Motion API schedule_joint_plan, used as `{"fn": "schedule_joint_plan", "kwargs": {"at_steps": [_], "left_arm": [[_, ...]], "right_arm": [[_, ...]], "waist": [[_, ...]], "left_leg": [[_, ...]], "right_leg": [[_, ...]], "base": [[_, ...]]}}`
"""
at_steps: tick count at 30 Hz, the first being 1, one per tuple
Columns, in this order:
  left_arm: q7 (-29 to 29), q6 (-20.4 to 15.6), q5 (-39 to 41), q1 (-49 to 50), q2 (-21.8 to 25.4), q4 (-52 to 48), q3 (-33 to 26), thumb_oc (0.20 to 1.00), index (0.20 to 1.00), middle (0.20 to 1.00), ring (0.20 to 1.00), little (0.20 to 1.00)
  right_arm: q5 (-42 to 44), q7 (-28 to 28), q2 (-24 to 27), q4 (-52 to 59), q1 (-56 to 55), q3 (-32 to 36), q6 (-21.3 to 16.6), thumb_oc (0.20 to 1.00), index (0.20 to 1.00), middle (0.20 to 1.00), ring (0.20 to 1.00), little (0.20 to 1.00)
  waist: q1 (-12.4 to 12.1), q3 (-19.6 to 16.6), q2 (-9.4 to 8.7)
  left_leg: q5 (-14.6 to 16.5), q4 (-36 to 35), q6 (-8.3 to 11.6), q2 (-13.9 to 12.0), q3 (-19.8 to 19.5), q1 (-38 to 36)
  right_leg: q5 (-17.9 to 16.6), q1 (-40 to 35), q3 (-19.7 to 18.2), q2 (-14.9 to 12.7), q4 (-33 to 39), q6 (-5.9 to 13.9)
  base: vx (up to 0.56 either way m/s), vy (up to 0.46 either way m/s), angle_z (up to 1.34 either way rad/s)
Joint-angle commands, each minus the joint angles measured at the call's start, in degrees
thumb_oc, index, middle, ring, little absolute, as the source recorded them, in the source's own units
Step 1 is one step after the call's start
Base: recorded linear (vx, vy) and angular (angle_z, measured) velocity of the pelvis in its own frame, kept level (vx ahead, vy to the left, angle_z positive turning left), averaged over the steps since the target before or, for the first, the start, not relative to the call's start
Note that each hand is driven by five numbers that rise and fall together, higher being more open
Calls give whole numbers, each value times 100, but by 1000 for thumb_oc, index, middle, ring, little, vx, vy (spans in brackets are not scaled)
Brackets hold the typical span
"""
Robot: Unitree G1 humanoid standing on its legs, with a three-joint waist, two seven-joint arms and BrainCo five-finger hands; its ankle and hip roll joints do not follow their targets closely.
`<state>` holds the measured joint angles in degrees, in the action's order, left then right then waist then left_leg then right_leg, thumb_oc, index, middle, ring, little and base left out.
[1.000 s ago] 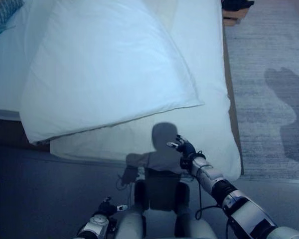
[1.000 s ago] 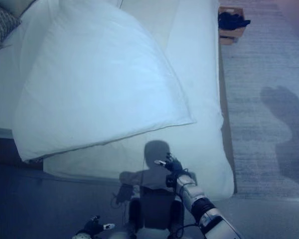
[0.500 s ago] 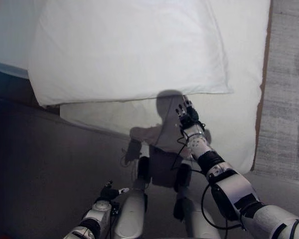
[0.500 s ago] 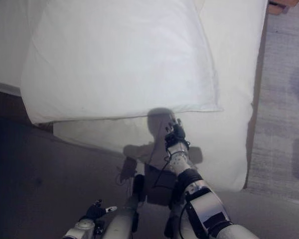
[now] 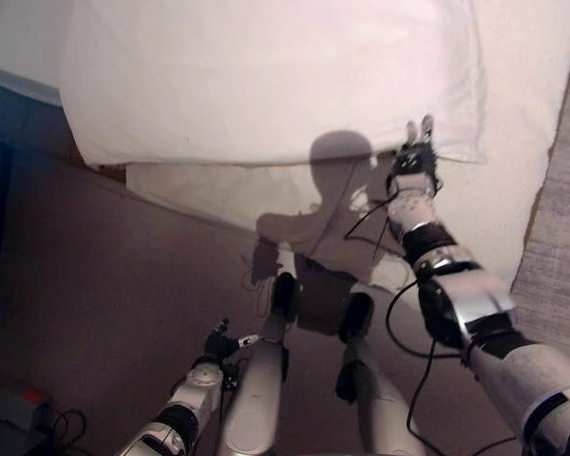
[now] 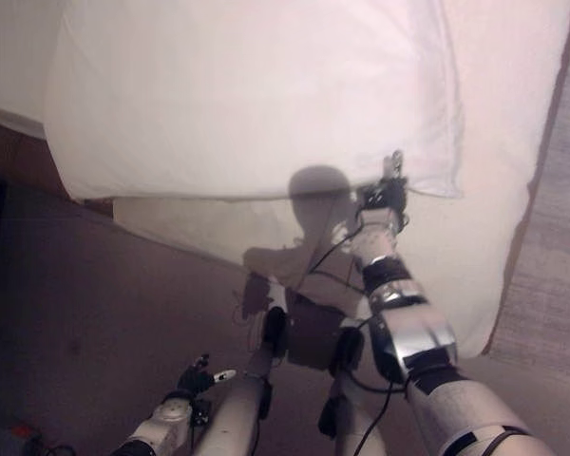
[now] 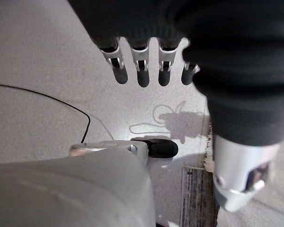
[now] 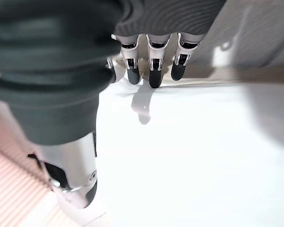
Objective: Make the bed
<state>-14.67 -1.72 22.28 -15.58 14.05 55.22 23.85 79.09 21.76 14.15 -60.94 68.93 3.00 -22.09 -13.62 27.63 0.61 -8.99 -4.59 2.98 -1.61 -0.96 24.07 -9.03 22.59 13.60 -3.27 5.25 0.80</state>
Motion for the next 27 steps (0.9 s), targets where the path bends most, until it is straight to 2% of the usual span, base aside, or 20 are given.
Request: {"fn": "schedule_joint_plan", "kwargs": {"at_steps": [1,4,9,11,13,14,15,17,23,27], "left_arm": [[-57,-2,263,-39,-67,30,405,1000,1000,1000,1000,1000],[-62,-52,313,-33,7,-17,421,1000,1000,1000,1000,1000],[-55,-65,317,3,95,-52,469,1000,1000,1000,1000,1000],[-53,-69,337,19,90,-93,481,1000,1000,1000,1000,1000],[-62,-97,397,44,106,-204,507,1000,1000,1000,1000,1000],[-65,-95,397,42,99,-209,506,1000,1000,1000,1000,1000],[-52,-115,402,31,142,-306,528,1000,1000,1000,1000,1000],[-80,-147,465,44,134,-426,555,1000,1000,1000,1000,1000],[-170,-195,639,21,81,-660,616,1000,1000,1000,1000,1000],[-220,-217,726,-73,10,-691,653,1000,1000,1000,1000,1000]], "right_arm": [[-52,78,462,172,422,124,-333,1000,1000,1000,1000,1000],[-219,156,999,-82,768,-64,-224,1000,1000,1000,1000,1000],[-679,231,1459,-524,1085,-515,213,1000,1000,1000,1000,1000],[-703,205,1498,-539,1153,-572,287,1000,1000,1000,1000,1000],[-1201,205,1720,-916,1286,-980,721,1000,1000,1000,1000,1000],[-1205,200,1729,-934,1307,-988,732,1000,1000,1000,1000,1000],[-1570,178,1886,-1293,1419,-1311,1121,1000,1000,1000,1000,1000],[-1859,152,1962,-1455,1530,-1564,1369,200,200,200,200,200],[-1835,173,1876,-1374,1553,-1655,1411,200,200,200,200,200],[-1638,227,1634,-1166,1481,-1465,1182,200,200,200,200,200]], "waist": [[-92,144,79],[-136,130,68],[-177,146,43],[-189,147,40],[-207,193,-3],[-204,190,3],[-216,215,-44],[-215,216,-91],[-194,216,-135],[-146,216,-140]], "left_leg": [[241,-41,-124,359,20,16],[229,-41,-117,374,7,146],[266,-39,-123,392,9,285],[263,-39,-127,397,10,338],[225,-40,-120,389,0,439],[224,-40,-120,388,-1,448],[204,-41,-115,379,-14,515],[181,-41,-114,371,-39,645],[133,-41,-110,369,-124,898],[131,-41,-97,373,-102,961]], "right_leg": [[132,-247,-2,-174,-42,752],[104,-147,34,-188,-36,784],[84,-1,19,-176,-43,810],[71,49,20,-172,-43,815],[38,136,16,-162,-39,814],[37,145,17,-162,-40,814],[22,201,38,-150,-38,813],[4,312,65,-128,-35,811],[-24,535,129,-109,-25,817],[-44,620,120,-126,-25,826]], "base": [[11,12,10],[23,13,9],[19,15,3],[0,0,0],[0,0,0],[0,0,0],[0,0,0],[16,-35,2],[5,-8,2],[-5,12,2]]}}
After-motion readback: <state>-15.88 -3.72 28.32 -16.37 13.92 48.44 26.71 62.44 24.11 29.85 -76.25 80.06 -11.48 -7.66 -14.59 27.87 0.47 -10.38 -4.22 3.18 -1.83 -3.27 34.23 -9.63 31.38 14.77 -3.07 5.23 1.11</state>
